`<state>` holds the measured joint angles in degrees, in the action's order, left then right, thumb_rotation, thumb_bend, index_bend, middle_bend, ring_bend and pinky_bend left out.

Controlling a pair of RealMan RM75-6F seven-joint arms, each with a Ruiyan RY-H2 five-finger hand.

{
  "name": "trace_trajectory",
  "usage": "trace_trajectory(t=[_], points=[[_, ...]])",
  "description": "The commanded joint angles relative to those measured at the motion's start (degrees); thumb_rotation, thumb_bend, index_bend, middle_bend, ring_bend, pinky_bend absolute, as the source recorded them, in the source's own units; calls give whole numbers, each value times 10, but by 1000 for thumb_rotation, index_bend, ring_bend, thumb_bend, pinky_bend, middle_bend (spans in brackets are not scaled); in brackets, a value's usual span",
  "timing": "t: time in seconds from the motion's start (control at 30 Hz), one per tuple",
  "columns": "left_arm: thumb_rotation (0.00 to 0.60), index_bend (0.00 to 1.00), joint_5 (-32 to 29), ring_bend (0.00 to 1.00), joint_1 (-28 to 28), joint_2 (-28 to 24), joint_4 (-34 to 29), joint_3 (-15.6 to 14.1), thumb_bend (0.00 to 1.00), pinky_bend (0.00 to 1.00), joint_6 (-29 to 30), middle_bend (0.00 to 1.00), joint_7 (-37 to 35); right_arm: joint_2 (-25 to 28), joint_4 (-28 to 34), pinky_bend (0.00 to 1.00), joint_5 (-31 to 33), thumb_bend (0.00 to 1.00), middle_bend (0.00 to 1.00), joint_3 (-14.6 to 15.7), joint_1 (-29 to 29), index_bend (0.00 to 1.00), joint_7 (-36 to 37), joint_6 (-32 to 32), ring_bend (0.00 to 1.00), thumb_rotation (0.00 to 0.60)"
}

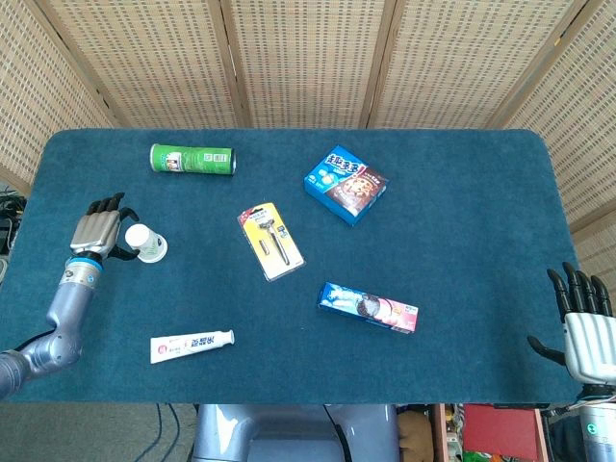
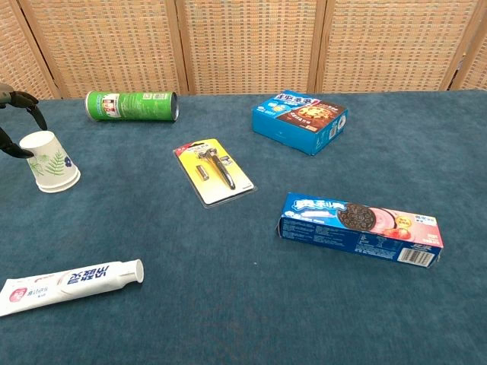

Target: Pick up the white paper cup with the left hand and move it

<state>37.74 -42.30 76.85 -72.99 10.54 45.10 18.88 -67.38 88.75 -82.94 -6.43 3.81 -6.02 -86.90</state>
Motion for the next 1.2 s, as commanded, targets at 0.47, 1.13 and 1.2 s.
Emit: trace_trajectory(t=[0.47, 1.13, 1.2], points=[[600, 379, -13, 0, -6, 4, 0, -5, 255, 0, 11, 0, 14, 1, -1, 0, 4, 0, 0, -1, 1, 0, 3, 3, 0, 600], [600, 380, 5, 0, 7, -48, -62, 14, 255, 0, 26, 0, -23, 3, 1, 0, 3, 0, 0, -1, 0, 0, 5, 0, 0, 600], [600, 380, 10, 0, 12, -63, -80, 21, 255, 0, 28, 0, -37, 3, 2, 0, 3, 0, 0, -1, -1, 0, 5, 0, 0, 600]])
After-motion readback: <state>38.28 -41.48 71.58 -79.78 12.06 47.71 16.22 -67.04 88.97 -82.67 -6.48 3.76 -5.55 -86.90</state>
